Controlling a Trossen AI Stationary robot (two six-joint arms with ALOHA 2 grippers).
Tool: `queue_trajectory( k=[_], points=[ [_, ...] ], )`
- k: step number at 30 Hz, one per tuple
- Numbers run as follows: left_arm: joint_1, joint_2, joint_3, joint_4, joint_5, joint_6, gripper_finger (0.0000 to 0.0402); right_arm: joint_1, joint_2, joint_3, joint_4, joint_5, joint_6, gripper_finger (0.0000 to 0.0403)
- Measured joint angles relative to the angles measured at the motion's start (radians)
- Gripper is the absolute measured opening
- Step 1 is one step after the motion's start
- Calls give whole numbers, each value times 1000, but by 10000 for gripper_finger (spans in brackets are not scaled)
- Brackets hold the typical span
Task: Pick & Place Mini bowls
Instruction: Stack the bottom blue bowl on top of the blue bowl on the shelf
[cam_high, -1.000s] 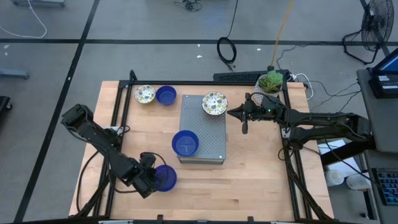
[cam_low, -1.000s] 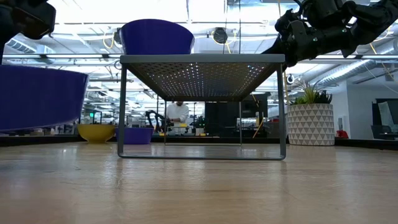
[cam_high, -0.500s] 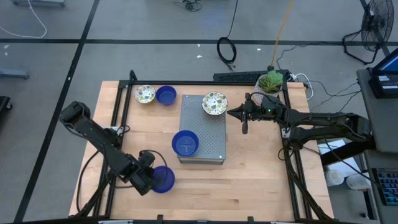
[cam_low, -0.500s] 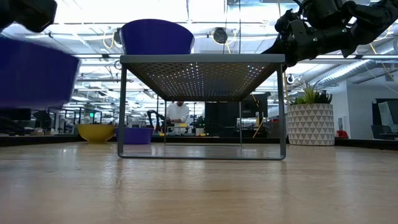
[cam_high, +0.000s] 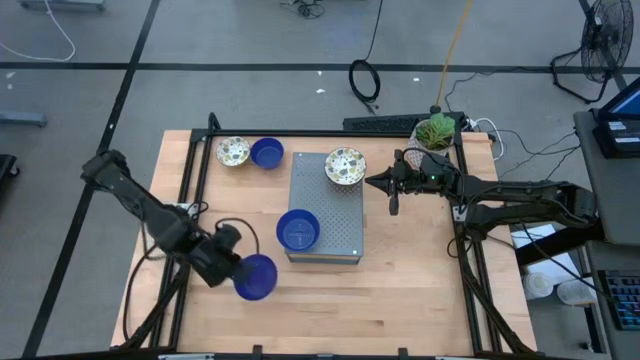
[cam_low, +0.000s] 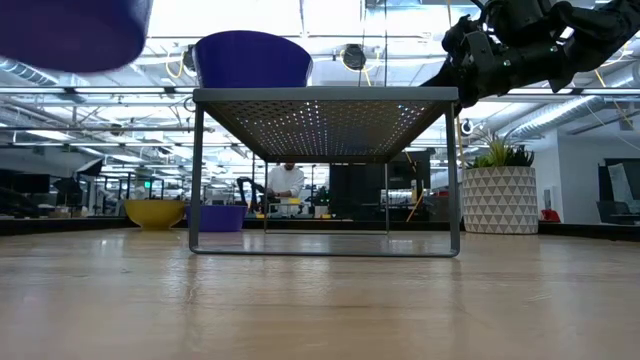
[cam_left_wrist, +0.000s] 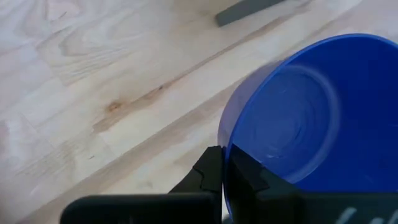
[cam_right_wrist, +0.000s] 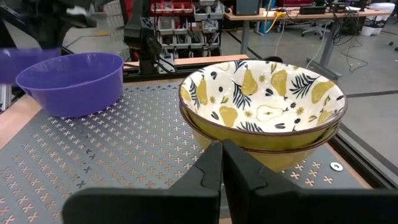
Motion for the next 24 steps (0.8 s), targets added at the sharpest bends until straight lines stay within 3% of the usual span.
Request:
queue_trajectory(
  k=[13,19,24],
  points=[
    [92,-221,0,7,-200,189,15,0,0,0,0,0,-6,0],
    [145,-275,0,33,-326,362,6,0,0,0,-1,0,-6,0],
    [189,-310,0,157,-391,569,21,0,0,0,0,0,-6,0]
  ],
)
